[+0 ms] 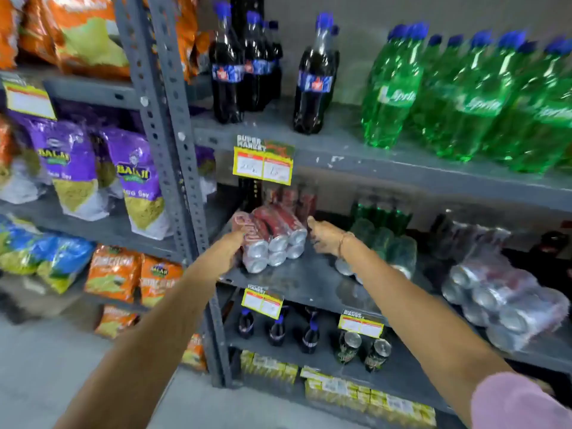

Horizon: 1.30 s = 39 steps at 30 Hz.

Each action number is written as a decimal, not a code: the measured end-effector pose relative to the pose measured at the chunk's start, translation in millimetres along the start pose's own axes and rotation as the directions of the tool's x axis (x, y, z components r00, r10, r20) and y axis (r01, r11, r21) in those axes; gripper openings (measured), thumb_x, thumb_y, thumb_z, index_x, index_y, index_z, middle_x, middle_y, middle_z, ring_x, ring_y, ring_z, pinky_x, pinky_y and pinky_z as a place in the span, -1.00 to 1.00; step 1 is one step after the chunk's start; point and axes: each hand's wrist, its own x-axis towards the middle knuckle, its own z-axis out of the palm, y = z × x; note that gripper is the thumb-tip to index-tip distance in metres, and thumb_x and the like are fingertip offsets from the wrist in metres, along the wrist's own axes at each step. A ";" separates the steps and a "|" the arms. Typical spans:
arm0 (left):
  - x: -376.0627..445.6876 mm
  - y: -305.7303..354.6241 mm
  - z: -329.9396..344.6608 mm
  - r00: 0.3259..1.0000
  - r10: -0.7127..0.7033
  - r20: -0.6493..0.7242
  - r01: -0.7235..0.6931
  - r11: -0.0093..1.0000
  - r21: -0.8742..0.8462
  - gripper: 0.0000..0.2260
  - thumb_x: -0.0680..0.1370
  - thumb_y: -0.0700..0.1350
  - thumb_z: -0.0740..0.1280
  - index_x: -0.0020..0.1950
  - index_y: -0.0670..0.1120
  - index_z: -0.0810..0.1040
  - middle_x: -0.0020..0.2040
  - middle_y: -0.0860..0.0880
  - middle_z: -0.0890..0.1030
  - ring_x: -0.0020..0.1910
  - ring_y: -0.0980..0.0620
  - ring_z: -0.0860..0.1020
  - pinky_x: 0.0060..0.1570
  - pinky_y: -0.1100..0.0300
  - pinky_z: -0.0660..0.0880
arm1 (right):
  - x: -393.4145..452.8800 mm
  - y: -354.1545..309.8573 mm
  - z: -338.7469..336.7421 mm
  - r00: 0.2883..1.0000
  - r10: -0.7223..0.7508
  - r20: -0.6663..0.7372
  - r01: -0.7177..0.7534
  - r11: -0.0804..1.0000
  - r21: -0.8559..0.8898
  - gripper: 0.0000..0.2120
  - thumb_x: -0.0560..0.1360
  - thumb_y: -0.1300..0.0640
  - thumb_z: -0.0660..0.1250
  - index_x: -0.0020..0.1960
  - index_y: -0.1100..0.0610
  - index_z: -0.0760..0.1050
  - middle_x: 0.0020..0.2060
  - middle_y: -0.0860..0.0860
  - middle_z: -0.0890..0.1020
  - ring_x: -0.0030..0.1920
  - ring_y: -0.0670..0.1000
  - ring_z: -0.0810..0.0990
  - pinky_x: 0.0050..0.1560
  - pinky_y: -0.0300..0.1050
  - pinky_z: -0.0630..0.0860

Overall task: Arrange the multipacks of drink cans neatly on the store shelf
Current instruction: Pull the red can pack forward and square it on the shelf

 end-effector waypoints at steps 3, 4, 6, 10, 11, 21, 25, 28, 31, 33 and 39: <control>27.1 -6.9 0.8 0.992 -0.119 -0.041 0.120 0.992 0.033 -0.62 0.63 0.02 0.14 0.30 -0.21 0.44 0.16 -0.15 0.59 -0.04 -0.05 0.55 0.02 0.13 0.51 | 54.2 -6.7 2.9 0.989 0.142 0.036 -0.144 0.988 0.053 -0.61 0.59 -0.16 -0.03 -0.15 0.05 0.43 -0.27 -0.02 0.46 -0.29 -0.05 0.41 -0.30 -0.16 0.37; 43.0 -12.2 -0.5 0.986 -0.158 -0.050 0.160 0.986 0.040 -0.55 0.62 0.06 0.15 0.37 -0.22 0.37 0.28 -0.16 0.50 0.10 -0.13 0.51 0.12 0.03 0.47 | 83.1 -1.3 3.0 0.984 0.159 0.077 -0.163 0.985 0.051 -0.58 0.56 -0.20 -0.02 -0.10 0.05 0.48 -0.18 -0.01 0.54 -0.19 -0.02 0.50 -0.15 -0.13 0.46; 60.6 -14.7 1.4 0.975 -0.218 -0.044 0.219 0.976 -0.003 -0.49 0.60 0.14 0.15 0.40 -0.19 0.34 0.33 -0.14 0.46 0.25 -0.21 0.49 0.15 -0.02 0.44 | 138.7 15.5 5.3 0.974 0.202 0.104 -0.212 0.973 0.089 -0.43 0.43 -0.33 0.03 0.14 0.04 0.52 0.07 0.00 0.63 0.09 0.05 0.57 0.24 0.02 0.45; 78.6 -13.0 5.2 0.959 -0.271 -0.080 0.259 0.956 -0.134 -0.49 0.52 0.20 0.22 0.29 -0.14 0.44 0.21 -0.14 0.56 0.15 -0.17 0.55 0.17 -0.06 0.49 | 247.5 56.6 -1.5 0.959 0.259 0.117 -0.267 0.962 0.057 -0.36 0.29 -0.36 0.23 0.17 0.06 0.54 0.08 0.08 0.66 0.10 0.15 0.62 0.12 0.15 0.55; 83.2 -14.4 4.6 0.954 -0.282 -0.100 0.269 0.954 -0.133 -0.51 0.51 0.20 0.22 0.27 -0.13 0.45 0.20 -0.14 0.56 0.13 -0.17 0.55 0.14 -0.05 0.49 | 286.9 73.0 -5.2 0.955 0.273 0.117 -0.282 0.957 0.066 -0.33 0.22 -0.37 0.32 0.18 0.03 0.54 0.15 0.08 0.64 0.09 0.16 0.63 0.11 0.21 0.54; 103.6 -14.9 13.1 0.953 -0.289 -0.088 0.242 0.906 -0.347 -0.58 0.59 0.11 0.16 0.30 -0.14 0.49 0.23 -0.13 0.60 0.20 -0.15 0.57 0.18 -0.06 0.51 | 157.4 11.1 14.5 0.955 0.231 0.184 -0.282 0.902 0.327 -0.67 0.52 -0.14 0.12 -0.11 0.09 0.51 -0.26 0.06 0.64 -0.19 0.07 0.64 -0.21 -0.08 0.63; 90.8 -8.1 25.6 0.980 -0.173 -0.093 0.129 0.924 -0.361 -0.68 0.66 -0.02 0.06 0.28 -0.13 0.45 0.19 -0.11 0.55 0.19 -0.11 0.53 0.21 -0.04 0.47 | 138.7 11.6 16.0 0.985 0.129 0.115 -0.169 0.846 0.505 -0.63 0.59 0.00 0.05 -0.20 0.14 0.53 -0.27 0.10 0.64 -0.24 0.09 0.62 -0.08 -0.02 0.62; 89.1 -8.1 32.2 0.989 -0.141 -0.037 0.115 0.908 -0.403 -0.67 0.64 0.00 -0.01 0.16 -0.11 0.48 0.07 -0.13 0.60 0.07 -0.15 0.55 0.23 -0.04 0.44 | 123.2 10.7 17.8 0.992 0.111 0.053 -0.119 0.759 0.640 -0.55 0.57 -0.01 -0.01 -0.31 0.13 0.52 -0.39 0.09 0.63 -0.27 0.10 0.60 -0.09 -0.07 0.57; 87.9 -8.5 36.9 0.995 -0.102 0.011 0.095 0.880 -0.465 -0.66 0.64 0.05 -0.02 -0.11 -0.05 0.47 -0.27 -0.06 0.66 -0.24 -0.04 0.58 -0.16 0.18 0.52 | 102.8 8.6 25.2 0.997 0.053 0.063 -0.082 0.618 0.782 -0.51 0.57 -0.06 -0.04 -0.24 0.14 0.56 -0.41 0.09 0.68 -0.29 0.09 0.63 -0.14 -0.08 0.54; 86.5 -9.5 40.9 0.999 -0.019 0.032 0.031 0.883 -0.469 -0.61 0.65 0.07 -0.06 -0.16 -0.05 0.45 -0.48 0.03 0.65 -0.41 0.05 0.62 -0.41 0.30 0.51 | 98.3 10.5 30.3 0.998 0.024 0.055 -0.059 0.537 0.841 -0.52 0.57 -0.09 -0.03 -0.18 0.14 0.55 -0.42 0.08 0.69 -0.28 0.08 0.63 -0.17 -0.07 0.52; 118.4 -24.1 32.9 0.999 0.032 -0.018 -0.037 0.901 -0.432 -0.67 0.66 0.08 -0.03 0.00 -0.01 0.48 -0.17 -0.03 0.63 -0.14 0.02 0.57 -0.15 0.16 0.49 | 105.0 17.6 33.4 0.994 0.077 -0.081 0.025 0.553 0.833 -0.58 0.56 -0.07 0.02 -0.24 0.10 0.52 -0.50 0.03 0.66 -0.28 0.05 0.59 -0.24 -0.11 0.51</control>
